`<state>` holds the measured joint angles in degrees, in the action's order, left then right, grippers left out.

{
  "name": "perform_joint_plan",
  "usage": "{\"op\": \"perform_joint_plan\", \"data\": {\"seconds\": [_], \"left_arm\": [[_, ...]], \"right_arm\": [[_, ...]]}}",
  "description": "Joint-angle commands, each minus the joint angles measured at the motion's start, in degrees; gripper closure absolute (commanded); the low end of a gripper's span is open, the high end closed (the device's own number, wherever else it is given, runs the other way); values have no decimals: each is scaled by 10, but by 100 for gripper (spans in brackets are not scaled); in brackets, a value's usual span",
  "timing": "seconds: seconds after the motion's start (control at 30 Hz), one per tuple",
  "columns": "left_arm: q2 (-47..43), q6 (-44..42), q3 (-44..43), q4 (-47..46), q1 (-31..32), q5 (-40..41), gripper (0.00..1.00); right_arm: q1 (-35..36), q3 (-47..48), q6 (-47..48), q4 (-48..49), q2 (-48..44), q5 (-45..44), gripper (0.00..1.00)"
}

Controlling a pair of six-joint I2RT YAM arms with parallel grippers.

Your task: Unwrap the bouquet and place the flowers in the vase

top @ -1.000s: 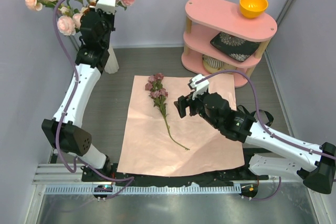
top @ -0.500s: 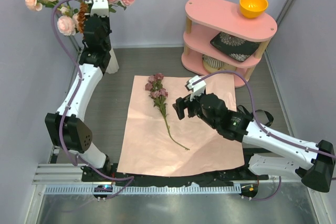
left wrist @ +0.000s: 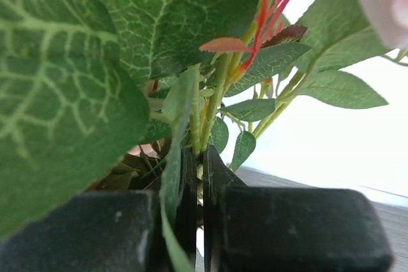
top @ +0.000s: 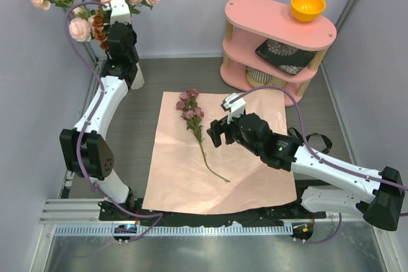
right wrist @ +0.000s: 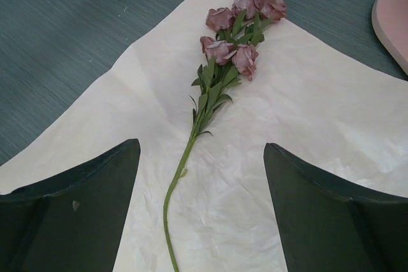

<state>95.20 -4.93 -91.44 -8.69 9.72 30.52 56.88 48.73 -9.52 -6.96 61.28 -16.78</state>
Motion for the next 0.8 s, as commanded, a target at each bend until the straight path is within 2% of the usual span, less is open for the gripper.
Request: {"op": "perform_joint_plan", "data": {"seconds": [0.0,0.1,0.2,0.27,0.3,0.33,0.43,0.53,0.77], "left_arm": [[5,39,18,11,-9,36,100],[0,47,32,8,-9,42,99],[-5,61,35,21,-8,42,92],[-10,67,30,37,-8,40,81],[-14,69,23,59,-8,38,76],[-18,77,20,70,-8,34,56],[-43,98,-1,135,-8,7,31],[-79,131,-7,171,-8,-26,20],[-133,195,-23,273,-8,-120,14]], "right_arm": [[-1,6,-10,21,7,9,16],[-1,6,-14,23,10,13,16],[0,6,-15,24,12,17,16],[-1,6,-16,23,12,18,16],[-1,5,-16,22,12,18,16],[-2,4,-17,23,12,19,16],[-1,2,-19,24,13,22,16],[-1,2,-22,28,17,28,16],[-1,18,-29,23,52,46,16]]}}
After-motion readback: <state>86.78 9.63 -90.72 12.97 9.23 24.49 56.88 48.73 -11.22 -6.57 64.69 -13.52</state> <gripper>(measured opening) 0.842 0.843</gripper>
